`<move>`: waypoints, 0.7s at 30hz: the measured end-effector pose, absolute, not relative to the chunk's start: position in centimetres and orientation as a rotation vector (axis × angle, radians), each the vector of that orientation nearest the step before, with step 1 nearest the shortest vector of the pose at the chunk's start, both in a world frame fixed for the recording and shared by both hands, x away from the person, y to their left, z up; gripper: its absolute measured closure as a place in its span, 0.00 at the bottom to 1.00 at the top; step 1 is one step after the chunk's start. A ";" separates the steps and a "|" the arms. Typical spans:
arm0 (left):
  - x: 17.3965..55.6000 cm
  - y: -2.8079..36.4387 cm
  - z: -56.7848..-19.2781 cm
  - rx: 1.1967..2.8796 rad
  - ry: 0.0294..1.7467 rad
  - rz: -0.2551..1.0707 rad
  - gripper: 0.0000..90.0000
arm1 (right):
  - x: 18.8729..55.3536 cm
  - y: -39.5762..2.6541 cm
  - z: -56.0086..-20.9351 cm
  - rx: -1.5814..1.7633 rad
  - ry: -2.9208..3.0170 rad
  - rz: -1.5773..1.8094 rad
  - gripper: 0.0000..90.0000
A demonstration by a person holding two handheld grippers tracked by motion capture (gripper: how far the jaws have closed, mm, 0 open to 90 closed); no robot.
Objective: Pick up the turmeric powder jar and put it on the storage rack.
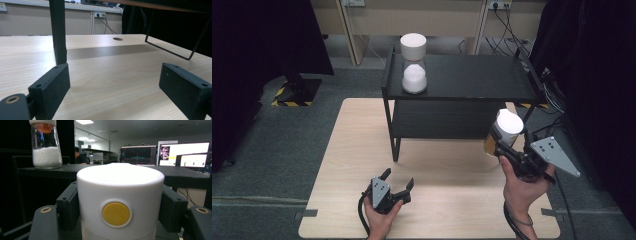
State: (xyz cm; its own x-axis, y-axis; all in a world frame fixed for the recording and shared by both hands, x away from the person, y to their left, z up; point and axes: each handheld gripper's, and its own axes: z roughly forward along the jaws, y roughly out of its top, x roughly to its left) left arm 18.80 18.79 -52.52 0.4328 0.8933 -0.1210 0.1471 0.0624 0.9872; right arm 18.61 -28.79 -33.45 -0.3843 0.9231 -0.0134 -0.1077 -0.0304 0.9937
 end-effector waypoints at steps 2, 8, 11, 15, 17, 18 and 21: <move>18.8 18.8 -52.5 1.413 0.998 0.735 0.10 | 18.7 -28.8 -33.1 0.914 1.396 1.548 0.34; 18.8 18.8 -52.5 1.412 0.998 0.735 0.10 | 19.0 -28.7 -32.2 0.897 1.386 1.543 0.34; 18.8 18.8 -52.5 1.412 0.998 0.734 0.10 | 19.1 -28.6 -31.8 0.888 1.382 1.540 0.34; 18.8 18.8 -52.5 1.412 0.998 0.734 0.10 | 19.2 -28.6 -31.1 0.877 1.377 1.538 0.34; 18.8 18.8 -52.5 1.411 0.998 0.734 0.10 | 19.3 -28.5 -30.7 0.872 1.375 1.535 0.34; 18.8 18.9 -52.5 1.411 0.998 0.734 0.10 | 19.4 -28.5 -30.5 0.871 1.374 1.535 0.34; 18.8 18.8 -52.5 1.411 0.998 0.735 0.10 | 19.5 -28.5 -29.9 0.862 1.373 1.529 0.34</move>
State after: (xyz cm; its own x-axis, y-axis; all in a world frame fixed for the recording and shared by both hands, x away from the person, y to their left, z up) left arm 18.80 18.83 -52.54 0.4328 0.8930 -0.1232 0.1469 0.0650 0.9870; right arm 19.53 -28.48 -29.92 -0.3697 0.9272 -0.0601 -0.1592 0.0005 0.9872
